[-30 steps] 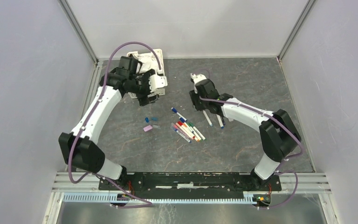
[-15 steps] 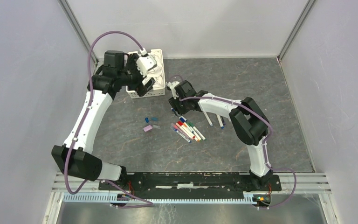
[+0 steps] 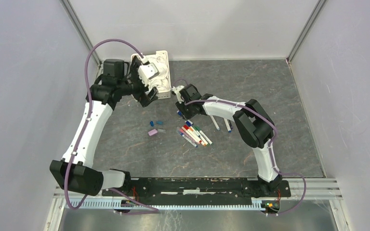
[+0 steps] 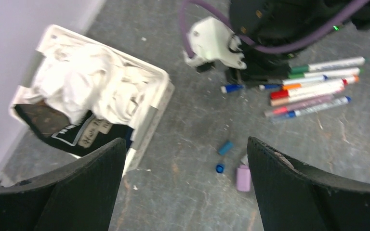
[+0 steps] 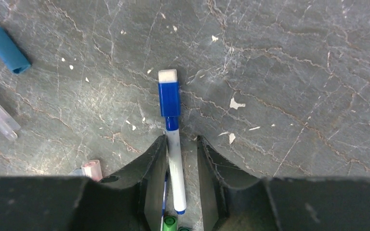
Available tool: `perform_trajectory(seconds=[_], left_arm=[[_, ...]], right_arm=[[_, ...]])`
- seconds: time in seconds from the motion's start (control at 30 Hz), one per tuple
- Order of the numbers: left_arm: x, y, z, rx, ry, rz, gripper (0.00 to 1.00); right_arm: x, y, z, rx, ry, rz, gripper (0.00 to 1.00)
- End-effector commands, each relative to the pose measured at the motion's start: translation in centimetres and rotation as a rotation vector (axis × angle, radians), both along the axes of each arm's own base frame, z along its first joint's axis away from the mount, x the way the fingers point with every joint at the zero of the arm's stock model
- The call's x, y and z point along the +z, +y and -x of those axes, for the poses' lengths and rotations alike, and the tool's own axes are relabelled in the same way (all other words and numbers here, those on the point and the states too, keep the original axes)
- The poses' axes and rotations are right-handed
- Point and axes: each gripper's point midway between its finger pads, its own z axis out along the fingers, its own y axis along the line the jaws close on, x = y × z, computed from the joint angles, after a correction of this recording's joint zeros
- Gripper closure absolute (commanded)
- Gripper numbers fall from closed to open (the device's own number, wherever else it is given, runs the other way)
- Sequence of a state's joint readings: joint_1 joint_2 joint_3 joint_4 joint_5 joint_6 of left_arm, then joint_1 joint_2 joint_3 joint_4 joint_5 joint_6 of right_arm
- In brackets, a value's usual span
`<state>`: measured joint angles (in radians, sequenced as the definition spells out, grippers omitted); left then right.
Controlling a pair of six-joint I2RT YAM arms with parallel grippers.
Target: Open the pen caps
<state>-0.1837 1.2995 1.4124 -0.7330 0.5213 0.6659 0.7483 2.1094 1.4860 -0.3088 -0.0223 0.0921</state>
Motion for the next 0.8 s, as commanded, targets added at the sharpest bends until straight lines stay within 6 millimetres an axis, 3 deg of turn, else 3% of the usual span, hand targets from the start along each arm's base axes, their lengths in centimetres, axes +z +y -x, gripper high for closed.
perform_trajectory(seconds=[0.0, 0.23, 0.37, 0.5, 0.63, 0.77], left_arm=[[-2.1, -1.4, 2.4, -0.127, 0.067, 0.017, 0.00], [-4.7, -1.9, 3.8, -0.206, 0.128, 0.009, 0.00], [-6.5, -1.8, 5.0, -0.286, 0.178, -0.033, 0.00], [-7.3, -2.1, 6.0, -0.351, 0.184, -0.040, 0.00], [-8.6, -2.3, 7.0, -0.435, 0.156, -0.051, 0.00], [-10.7, -2.7, 8.3, -0.544, 0.116, -0.074, 0.00]], right_arm=[[0.1, 0.8, -1.2, 0.002, -0.031, -0.002, 0.67], [1.2, 1.5, -2.6, -0.010, -0.058, -0.029, 0.80], [3.4, 1.5, -3.8, -0.026, -0.087, -0.055, 0.90], [6.8, 1.2, -3.9, -0.023, -0.106, -0.125, 0.99], [9.6, 1.6, -1.6, 0.035, -0.036, -0.262, 1.00], [10.0, 2.0, 2.9, 0.129, 0.112, -0.362, 1.00]])
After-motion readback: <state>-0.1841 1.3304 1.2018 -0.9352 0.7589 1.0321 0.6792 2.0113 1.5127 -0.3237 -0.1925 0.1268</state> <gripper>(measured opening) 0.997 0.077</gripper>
